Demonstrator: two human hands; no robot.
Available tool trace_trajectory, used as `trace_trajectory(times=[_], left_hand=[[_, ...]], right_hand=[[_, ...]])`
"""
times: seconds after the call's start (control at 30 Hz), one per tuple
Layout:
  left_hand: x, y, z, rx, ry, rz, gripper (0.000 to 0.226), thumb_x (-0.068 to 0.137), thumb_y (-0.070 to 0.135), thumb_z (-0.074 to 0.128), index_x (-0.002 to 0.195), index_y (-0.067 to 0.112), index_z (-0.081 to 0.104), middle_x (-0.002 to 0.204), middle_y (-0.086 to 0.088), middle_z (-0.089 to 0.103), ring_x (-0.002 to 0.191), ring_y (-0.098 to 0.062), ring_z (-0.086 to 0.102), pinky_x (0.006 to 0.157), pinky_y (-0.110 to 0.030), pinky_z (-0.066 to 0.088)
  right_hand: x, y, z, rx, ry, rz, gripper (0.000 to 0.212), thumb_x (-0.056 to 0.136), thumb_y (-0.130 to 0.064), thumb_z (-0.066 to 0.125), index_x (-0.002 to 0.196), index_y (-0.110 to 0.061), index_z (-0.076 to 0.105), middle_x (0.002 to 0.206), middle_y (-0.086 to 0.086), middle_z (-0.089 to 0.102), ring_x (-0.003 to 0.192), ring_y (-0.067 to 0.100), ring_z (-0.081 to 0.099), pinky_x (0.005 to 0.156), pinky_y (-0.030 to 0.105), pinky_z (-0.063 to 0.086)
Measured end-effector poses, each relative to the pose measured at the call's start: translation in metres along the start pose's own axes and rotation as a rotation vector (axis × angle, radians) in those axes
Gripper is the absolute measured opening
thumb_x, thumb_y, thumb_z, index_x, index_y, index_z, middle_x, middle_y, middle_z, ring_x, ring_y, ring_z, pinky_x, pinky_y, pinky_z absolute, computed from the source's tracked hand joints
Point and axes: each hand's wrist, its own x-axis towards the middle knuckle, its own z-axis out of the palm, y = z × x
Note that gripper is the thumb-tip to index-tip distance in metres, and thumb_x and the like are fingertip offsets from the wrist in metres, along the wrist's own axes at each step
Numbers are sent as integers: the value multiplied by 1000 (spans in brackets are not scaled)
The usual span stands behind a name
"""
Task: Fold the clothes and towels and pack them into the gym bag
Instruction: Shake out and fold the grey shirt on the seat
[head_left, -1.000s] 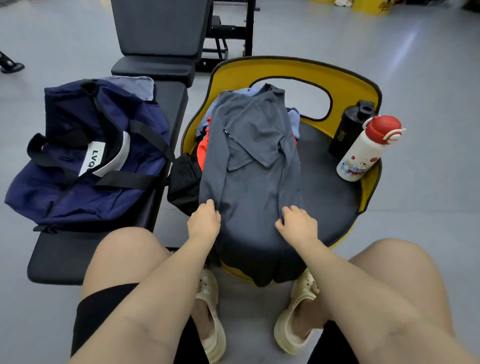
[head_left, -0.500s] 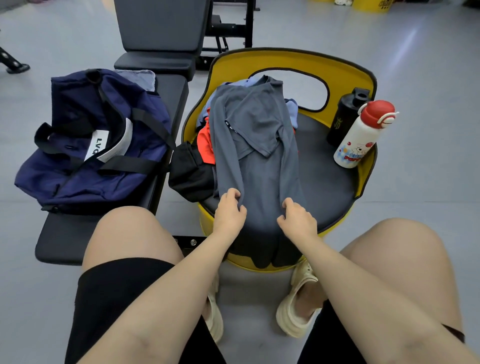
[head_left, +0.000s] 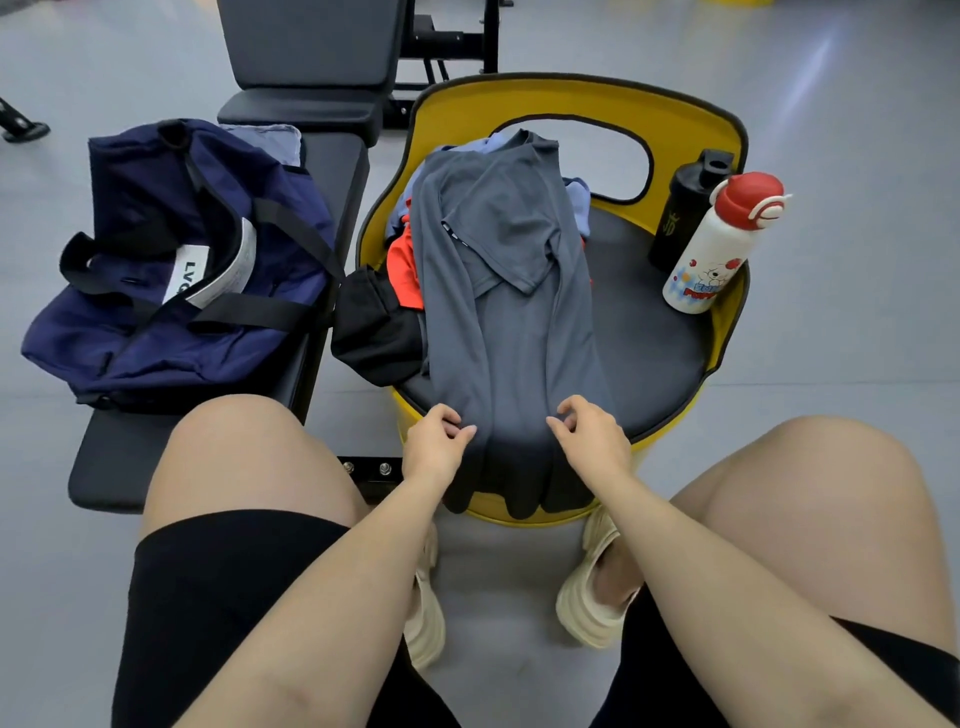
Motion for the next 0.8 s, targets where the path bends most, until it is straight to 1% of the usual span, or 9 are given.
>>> trace_trajectory(times=[0.13,0.27,0.33,0.43,0.53,0.6,0.63,0.73,0.8], left_hand=[[-10,-1,15,163,-17,16,28,86,33,67,101,16,51,93,-1,60,86,-19,58,68,-28,43],[-14,3,22,172,53,8,13,93,26,58,98,16,52,94,-4,63,82,-17,56,67,-27,41],[-13,2,22,135,58,4,9,94,25,57,98,17,55,94,-4,64,82,-17,56,67,-27,41],[-10,0,18,50,-2,36,9,91,26,62,94,18,58,89,-3,66,83,-19,60,70,-29,46],[-6,-4,11,-61,-91,84,10,86,23,69,88,17,61,84,-6,68,86,-24,65,82,-34,52],[-5,-6,6,-78,-118,94,10,85,23,70,86,18,61,81,-3,67,86,-23,65,84,-34,51],[-5,-8,5,-84,-128,97,9,85,23,70,86,19,62,79,0,66,85,-21,64,84,-33,51],[-6,-12,3,-84,-166,117,4,86,23,68,84,20,66,78,2,66,83,-19,64,84,-34,51],[-7,-15,2,-62,-166,108,4,88,23,66,86,20,67,84,-2,69,85,-20,65,84,-32,51]], right_hand=[[-8,-3,7,-33,-4,-12,18,97,-38,50,107,-23,55,99,-4,67,93,23,60,76,32,48],[-14,-3,13,-65,-47,-60,17,98,-37,48,103,-24,58,97,-4,67,92,23,61,71,29,46],[-14,-3,19,-3,-95,-89,15,96,-35,51,99,-26,63,93,-3,69,89,19,65,75,30,52],[-14,-4,31,192,-188,-80,15,94,-26,58,105,-23,68,89,-4,70,80,9,68,81,33,56],[-16,-11,38,377,-310,-60,28,91,-17,63,118,-18,65,102,-1,71,90,10,67,88,34,56],[-19,-16,40,451,-382,-71,38,89,-13,65,126,-15,60,114,3,69,101,13,65,93,30,52],[-20,-18,41,469,-400,-71,39,88,-12,66,127,-14,60,116,3,68,104,14,64,94,29,51],[-21,-20,44,457,-416,-54,25,86,-17,70,111,-15,68,106,3,70,101,16,64,92,33,52],[-20,-20,48,383,-409,-55,11,86,-21,70,95,-17,66,97,1,68,96,16,63,86,31,51]])
